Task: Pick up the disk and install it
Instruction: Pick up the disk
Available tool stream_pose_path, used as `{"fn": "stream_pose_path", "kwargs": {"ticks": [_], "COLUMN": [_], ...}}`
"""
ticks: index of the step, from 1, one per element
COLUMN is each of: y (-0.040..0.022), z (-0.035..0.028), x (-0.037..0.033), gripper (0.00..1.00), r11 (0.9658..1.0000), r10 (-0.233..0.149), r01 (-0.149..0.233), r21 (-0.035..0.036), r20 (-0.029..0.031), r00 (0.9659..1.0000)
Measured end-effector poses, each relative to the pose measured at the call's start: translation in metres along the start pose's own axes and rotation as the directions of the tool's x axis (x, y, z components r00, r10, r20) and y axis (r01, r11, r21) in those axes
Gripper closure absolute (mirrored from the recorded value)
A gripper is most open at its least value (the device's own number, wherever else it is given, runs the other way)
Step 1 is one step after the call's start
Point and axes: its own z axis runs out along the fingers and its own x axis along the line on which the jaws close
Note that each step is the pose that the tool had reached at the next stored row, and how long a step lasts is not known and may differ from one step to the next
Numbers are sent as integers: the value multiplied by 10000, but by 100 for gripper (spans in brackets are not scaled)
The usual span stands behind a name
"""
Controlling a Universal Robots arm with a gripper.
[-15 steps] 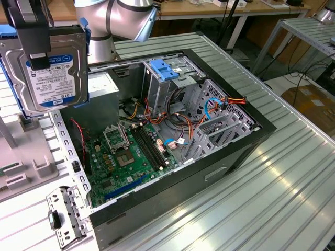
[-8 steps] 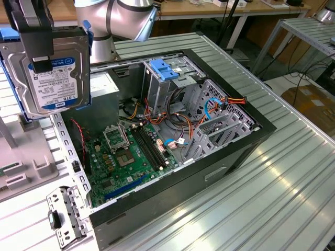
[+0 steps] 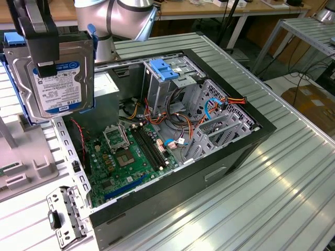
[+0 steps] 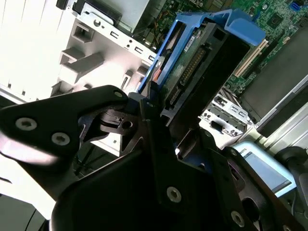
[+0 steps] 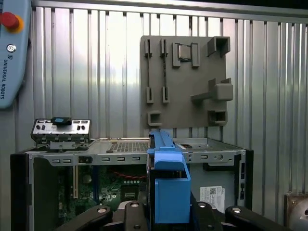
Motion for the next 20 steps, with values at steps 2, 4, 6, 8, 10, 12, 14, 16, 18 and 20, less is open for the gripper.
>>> {"fn": "stream_pose_path", "kwargs": {"ticks": [2,4,6,8,10,12,14,16,18,20], "y": [-3,-10,-41,-79,-108,-146,-183,-211,-248,-284], "z": [-2,-3,1,5,7,10,12,12,16,18], "x": [24,57,92,105,113,123,128,128,130,134], "gripper": [64,64,64,64,64,64,64,64,64,64], "r11": [10000,10000,10000,10000,10000,10000,10000,10000,10000,10000], "r10": [0,-1,0,0,1,1,0,0,0,1], "r01": [0,1,0,0,-1,-1,-1,-1,-1,-2], "r21": [0,0,0,-4,-8,-11,-14,-20,-23,-27], "r20": [0,-1,-14,-31,-43,-64,-117,-250,-407,-433], "r00": [10000,10000,10000,10000,10000,10000,9999,9997,9992,9991]}}
